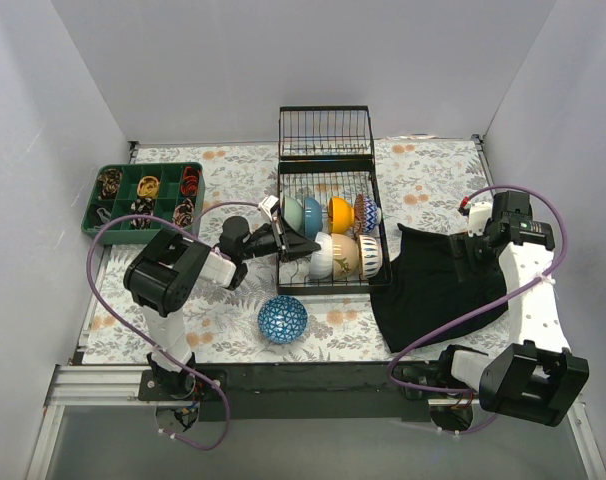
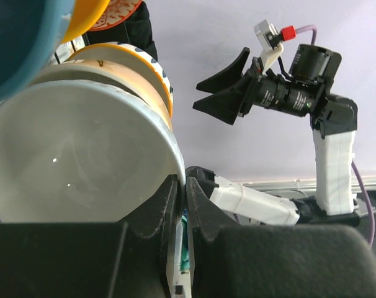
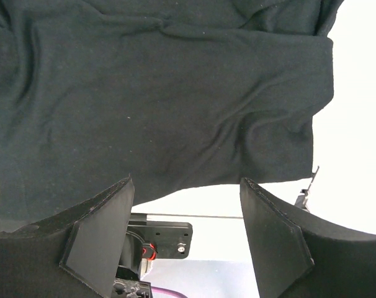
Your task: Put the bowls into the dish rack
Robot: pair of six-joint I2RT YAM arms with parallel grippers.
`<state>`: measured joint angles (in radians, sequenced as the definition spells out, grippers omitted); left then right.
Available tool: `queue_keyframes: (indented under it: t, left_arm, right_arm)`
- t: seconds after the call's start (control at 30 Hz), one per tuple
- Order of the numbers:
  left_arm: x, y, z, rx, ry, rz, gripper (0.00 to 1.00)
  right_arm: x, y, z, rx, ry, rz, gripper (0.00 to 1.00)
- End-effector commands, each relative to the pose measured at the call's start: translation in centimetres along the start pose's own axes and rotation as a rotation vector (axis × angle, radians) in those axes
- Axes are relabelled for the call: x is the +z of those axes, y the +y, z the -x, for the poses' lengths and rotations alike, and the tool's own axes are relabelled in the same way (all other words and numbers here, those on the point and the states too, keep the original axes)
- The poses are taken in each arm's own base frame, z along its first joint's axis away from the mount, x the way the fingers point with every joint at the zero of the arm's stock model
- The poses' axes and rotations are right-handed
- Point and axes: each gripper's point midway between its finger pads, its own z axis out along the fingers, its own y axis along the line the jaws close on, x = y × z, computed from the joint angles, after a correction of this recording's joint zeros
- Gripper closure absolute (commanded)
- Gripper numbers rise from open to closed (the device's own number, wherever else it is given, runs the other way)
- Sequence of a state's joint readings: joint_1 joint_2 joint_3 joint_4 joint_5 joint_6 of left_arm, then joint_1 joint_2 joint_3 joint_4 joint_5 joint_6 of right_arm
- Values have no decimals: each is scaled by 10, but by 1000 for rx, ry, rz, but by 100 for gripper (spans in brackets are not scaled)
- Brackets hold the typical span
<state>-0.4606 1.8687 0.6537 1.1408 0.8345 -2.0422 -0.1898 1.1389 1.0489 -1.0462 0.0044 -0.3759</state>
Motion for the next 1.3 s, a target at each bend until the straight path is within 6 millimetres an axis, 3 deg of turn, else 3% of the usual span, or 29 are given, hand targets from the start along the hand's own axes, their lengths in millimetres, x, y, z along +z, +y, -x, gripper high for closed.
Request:
queue_keyframes:
  t: [0.0,0.17,0.4,0.57,0.63,0.67,0.8,1.1,1.27]
  left_arm:
    - [-12,22,-10,-642,11,85,100]
    - [-23,30,-11,-643,-4,57,100]
    - [-21,49,-5,-686,-33,22,100]
    - [-21,41,-2,-627,4,-9,99]
    - [-23,37,-4,-600,44,-11,84]
    - [-26,36,0,-570,42,-13,70]
    - [-40,32,5,-481,61,-7,54]
    - [-54,0,-1,-311,180,9,35]
    - [-47,12,17,-141,136,186,33]
  right_arm:
    - [-5,-9,5,-16,-9,-39,23]
    - [-2,-11,2,-23,7,-44,23]
    - [1,-13,1,-27,26,-46,23]
    - [0,-14,9,-29,16,-43,23]
    - [-1,-14,12,-25,9,-37,23]
    - [-1,-13,13,-23,2,-33,23]
    - [-1,-10,18,-14,-24,-18,23]
    - [7,2,22,14,-66,36,23]
    - [7,5,30,17,-102,57,23]
